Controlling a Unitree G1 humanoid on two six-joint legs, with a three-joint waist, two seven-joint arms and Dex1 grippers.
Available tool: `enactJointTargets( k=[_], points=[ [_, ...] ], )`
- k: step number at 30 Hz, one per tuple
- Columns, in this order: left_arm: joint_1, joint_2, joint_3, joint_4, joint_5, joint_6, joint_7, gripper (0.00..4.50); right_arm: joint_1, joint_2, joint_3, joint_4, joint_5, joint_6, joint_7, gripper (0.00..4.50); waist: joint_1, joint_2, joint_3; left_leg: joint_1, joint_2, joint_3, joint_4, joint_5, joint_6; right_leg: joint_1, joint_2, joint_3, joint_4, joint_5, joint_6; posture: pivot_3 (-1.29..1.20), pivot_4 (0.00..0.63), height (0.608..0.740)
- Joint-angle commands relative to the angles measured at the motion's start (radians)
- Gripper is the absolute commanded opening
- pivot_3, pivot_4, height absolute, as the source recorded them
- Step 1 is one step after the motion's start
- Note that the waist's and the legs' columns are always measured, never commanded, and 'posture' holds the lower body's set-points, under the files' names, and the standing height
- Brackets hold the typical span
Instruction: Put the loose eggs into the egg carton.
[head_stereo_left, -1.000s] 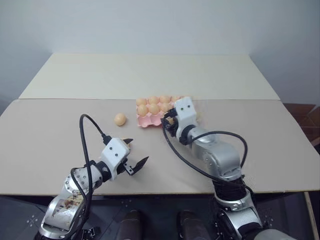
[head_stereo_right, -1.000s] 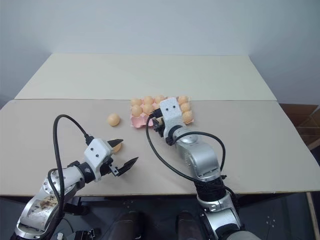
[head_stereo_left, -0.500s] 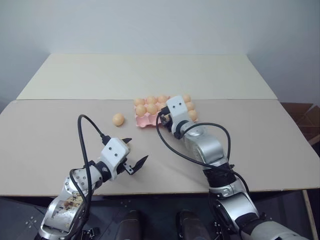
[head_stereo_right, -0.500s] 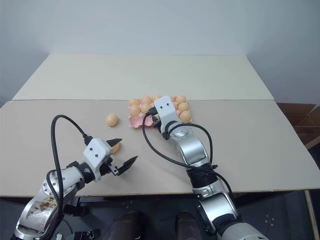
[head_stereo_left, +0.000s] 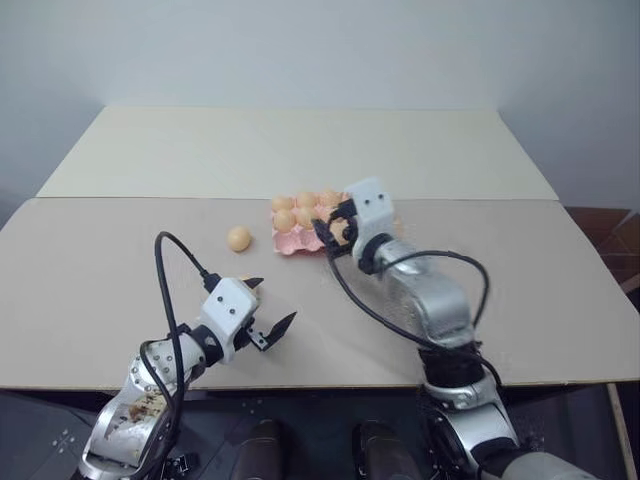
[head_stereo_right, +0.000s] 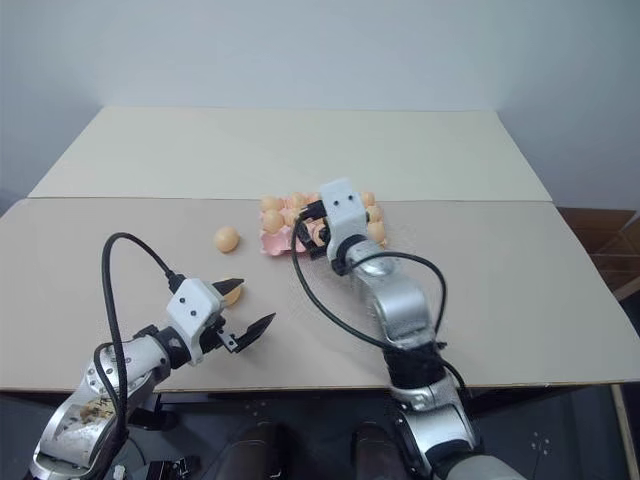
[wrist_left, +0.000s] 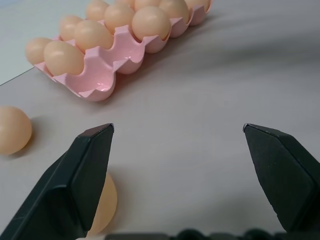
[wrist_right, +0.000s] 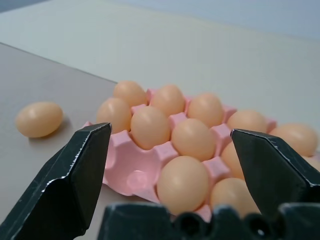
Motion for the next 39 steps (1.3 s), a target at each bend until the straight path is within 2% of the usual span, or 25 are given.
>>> enactJointTargets(
  k=[1, 3, 8, 11, 17, 26, 37, 39],
  points=[
    [0.017, -0.015, 0.049, -0.08, -0.023, 0.015, 0.03, 4.5, 0.123, -0.101, -0.075, -0.205, 0.094, -0.093, 0.145, 4.47, 0.0, 0.0, 0.0, 0.0, 0.0, 0.0, 0.0, 0.0, 0.0, 0.0, 0.0, 0.0, -0.001, 0.0, 0.0, 0.0, 0.15, 0.74],
    [0.036, -0.021, 0.079, -0.115, -0.048, 0.05, 0.037, 4.5, 0.218, -0.196, -0.17, -0.296, 0.264, -0.061, 0.31, 4.47, -0.001, 0.0, 0.0, 0.0, 0.0, 0.0, 0.0, 0.0, 0.0, 0.0, 0.0, 0.0, -0.001, 0.0, 0.0, 0.0, 0.15, 0.74],
    [0.086, -0.055, 0.147, -0.176, -0.083, 0.139, 0.099, 4.5, 0.388, -0.389, -0.297, -0.422, 0.515, 0.01, 0.509, 4.47, -0.008, -0.001, 0.0, 0.002, 0.002, 0.0, 0.0, 0.0, 0.0, 0.001, 0.001, 0.001, -0.001, -0.001, 0.001, 0.0, 0.15, 0.74],
    [0.085, -0.092, 0.177, -0.156, -0.102, 0.194, 0.143, 4.5, 0.446, -0.501, -0.282, -0.46, 0.538, -0.02, 0.597, 4.47, -0.005, -0.001, 0.0, 0.003, 0.002, 0.0, 0.0, 0.0, 0.0, 0.002, 0.002, 0.001, -0.001, -0.004, 0.004, 0.0, 0.15, 0.74],
    [-0.003, -0.081, 0.209, -0.091, -0.119, 0.322, 0.179, 4.5, 0.467, -0.601, -0.24, -0.488, 0.533, -0.069, 0.661, 4.47, 0.0, -0.002, 0.001, 0.003, 0.001, 0.0, 0.0, 0.0, 0.0, 0.002, 0.002, 0.001, -0.002, -0.006, 0.001, 0.0, 0.15, 0.74],
    [-0.129, -0.017, 0.158, 0.015, -0.13, 0.449, 0.156, 4.5, 0.455, -0.638, -0.188, -0.504, 0.521, -0.113, 0.667, 4.47, 0.003, -0.003, 0.001, 0.002, 0.0, 0.0, 0.0, 0.0, 0.0, 0.002, 0.002, 0.0, -0.002, -0.004, 0.003, 0.0, 0.15, 0.74],
    [-0.22, -0.013, 0.06, 0.145, -0.09, 0.412, 0.156, 4.5, 0.465, -0.632, -0.15, -0.482, 0.481, -0.175, 0.661, 4.47, 0.006, -0.003, 0.001, 0.001, 0.0, 0.0, 0.0, 0.0, 0.0, 0.002, 0.001, 0.0, -0.002, -0.001, 0.0, 0.0, 0.15, 0.74],
    [-0.229, -0.018, 0.052, 0.161, -0.085, 0.401, 0.16, 4.08, 0.47, -0.63, -0.147, -0.478, 0.474, -0.185, 0.66, 4.5, 0.008, -0.003, 0.001, 0.002, 0.0, -0.001, 0.0, 0.0, 0.0, 0.002, 0.001, 0.0, -0.002, -0.001, 0.0, 0.0, 0.15, 0.74]
  ],
)
